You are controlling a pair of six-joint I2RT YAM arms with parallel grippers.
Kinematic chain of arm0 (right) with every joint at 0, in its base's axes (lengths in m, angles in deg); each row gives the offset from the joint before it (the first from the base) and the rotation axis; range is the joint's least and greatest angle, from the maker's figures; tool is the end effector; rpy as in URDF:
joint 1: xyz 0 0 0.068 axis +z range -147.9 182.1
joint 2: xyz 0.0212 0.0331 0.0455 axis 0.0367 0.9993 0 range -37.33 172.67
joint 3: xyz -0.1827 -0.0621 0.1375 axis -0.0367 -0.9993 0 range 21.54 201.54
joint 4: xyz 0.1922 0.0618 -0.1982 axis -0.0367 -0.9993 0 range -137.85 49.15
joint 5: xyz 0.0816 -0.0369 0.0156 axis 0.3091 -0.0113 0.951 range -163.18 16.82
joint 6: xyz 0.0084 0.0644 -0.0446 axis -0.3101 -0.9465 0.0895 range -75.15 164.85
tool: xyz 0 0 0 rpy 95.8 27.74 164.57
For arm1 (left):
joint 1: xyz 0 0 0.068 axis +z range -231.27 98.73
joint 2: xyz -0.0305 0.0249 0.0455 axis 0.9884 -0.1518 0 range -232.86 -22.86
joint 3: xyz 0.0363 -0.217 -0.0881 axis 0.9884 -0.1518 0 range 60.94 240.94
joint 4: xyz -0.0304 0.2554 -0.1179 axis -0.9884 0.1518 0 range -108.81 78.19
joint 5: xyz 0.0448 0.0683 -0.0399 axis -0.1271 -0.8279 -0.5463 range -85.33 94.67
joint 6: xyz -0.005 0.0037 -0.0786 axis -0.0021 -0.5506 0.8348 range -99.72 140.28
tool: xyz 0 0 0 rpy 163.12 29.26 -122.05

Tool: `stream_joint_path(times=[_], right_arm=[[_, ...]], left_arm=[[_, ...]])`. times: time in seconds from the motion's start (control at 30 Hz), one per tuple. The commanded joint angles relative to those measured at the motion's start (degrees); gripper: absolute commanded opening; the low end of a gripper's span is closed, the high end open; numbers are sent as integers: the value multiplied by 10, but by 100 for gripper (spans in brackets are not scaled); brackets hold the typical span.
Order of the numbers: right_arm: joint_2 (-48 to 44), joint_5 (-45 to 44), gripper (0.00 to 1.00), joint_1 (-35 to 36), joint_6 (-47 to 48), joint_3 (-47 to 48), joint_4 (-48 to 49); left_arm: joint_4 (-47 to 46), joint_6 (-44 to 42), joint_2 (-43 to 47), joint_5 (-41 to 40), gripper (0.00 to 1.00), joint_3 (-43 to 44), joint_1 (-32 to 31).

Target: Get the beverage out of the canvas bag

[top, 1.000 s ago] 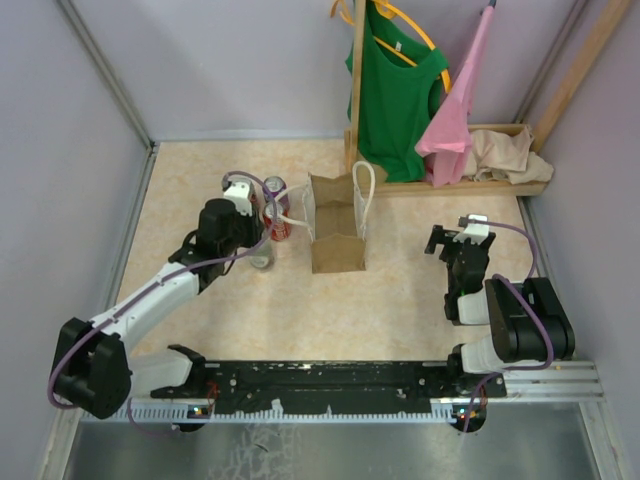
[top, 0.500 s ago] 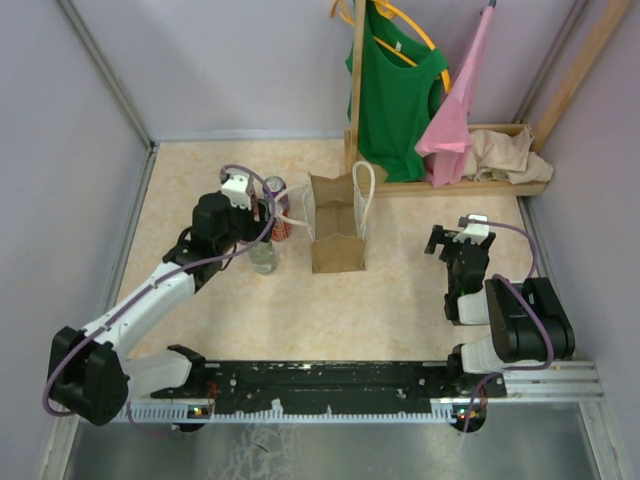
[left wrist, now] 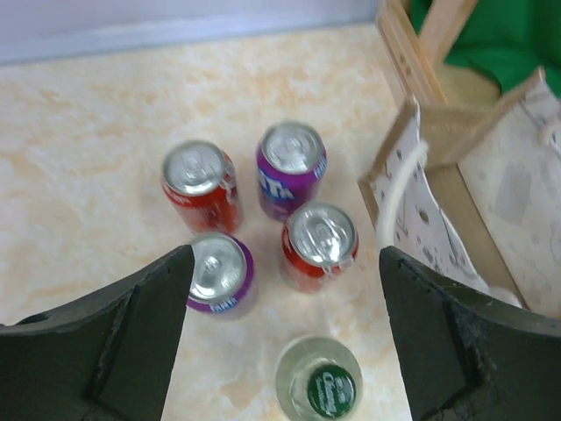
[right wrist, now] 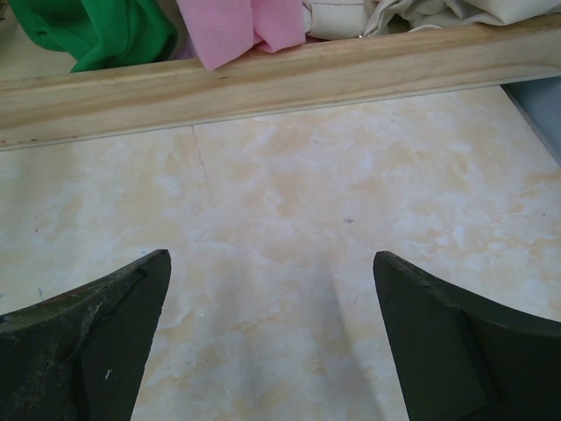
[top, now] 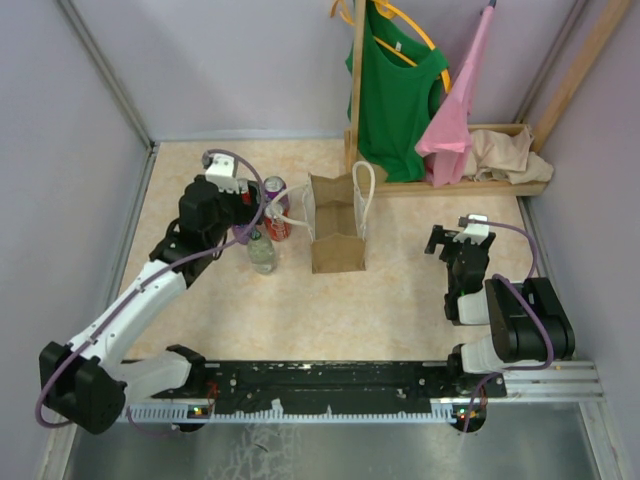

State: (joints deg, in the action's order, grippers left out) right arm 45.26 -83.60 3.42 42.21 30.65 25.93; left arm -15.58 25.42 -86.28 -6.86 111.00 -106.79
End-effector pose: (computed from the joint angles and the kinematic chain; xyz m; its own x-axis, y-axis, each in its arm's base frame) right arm 0.2641 -0.0061 0.0822 -0.1092 0.0427 -0.9931 0.1621 0.9865 0.0246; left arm 0.3012 -0.1288 0.2727 -0.2790 0.0358 -0.9596 0.2251 0.9739 -0.0291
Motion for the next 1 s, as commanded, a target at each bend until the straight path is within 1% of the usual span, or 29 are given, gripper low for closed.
stream_joint_path(times=[0.0, 0.1, 0.17, 0.27, 0.4, 0.47, 0.63, 0.73, 0.97], right_arm=[[0, -2, 99, -1, -1, 12, 29], [0, -2, 99, -1, -1, 12, 29], [0, -2, 99, -1, -1, 12, 29], [0, -2, 99, -1, -1, 12, 29], [0, -3, 99, -1, -1, 12, 29], [0, -2, 99, -1, -1, 12, 29], [0, -2, 99, -1, 0, 12, 29], [0, -2, 99, -1, 0, 11, 29], [0, -2, 99, -1, -1, 11, 29]], left_arm=[[22, -14, 3, -61, 93, 46, 27], [18, -5, 2, -62, 100, 47, 76], [18, -3, -4, -76, 100, 48, 105], [43, 13, -25, -82, 100, 65, 160], [77, 38, -51, -52, 100, 81, 246], [73, 36, -51, -50, 100, 69, 277], [48, 20, -32, -31, 100, 29, 329], [60, 21, -36, -21, 100, 25, 346], [208, 111, -115, -99, 100, 98, 347]])
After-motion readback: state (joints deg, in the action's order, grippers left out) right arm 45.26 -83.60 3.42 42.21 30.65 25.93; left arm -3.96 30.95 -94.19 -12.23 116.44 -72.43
